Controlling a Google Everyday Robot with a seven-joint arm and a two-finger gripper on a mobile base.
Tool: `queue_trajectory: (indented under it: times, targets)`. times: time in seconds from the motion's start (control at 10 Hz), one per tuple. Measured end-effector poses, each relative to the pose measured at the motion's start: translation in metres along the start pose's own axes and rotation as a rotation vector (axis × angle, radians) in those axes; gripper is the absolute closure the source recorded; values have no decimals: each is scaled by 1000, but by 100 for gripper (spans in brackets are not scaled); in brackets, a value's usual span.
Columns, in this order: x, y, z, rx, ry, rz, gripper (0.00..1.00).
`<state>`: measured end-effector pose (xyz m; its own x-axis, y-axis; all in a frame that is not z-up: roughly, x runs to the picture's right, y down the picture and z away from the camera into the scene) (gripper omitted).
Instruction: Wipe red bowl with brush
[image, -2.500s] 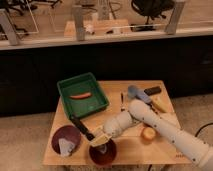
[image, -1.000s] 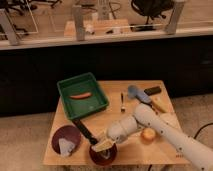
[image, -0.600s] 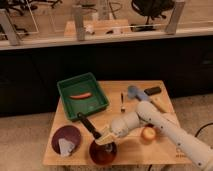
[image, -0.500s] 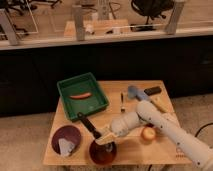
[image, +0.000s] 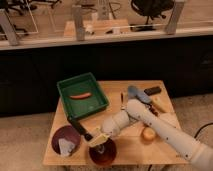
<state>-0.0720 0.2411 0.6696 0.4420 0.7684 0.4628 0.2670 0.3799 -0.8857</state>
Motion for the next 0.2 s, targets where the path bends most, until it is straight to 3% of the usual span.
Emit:
queue_trajectory:
  times: [0.2]
  targets:
    - [3,9,2,-14,2,2,100]
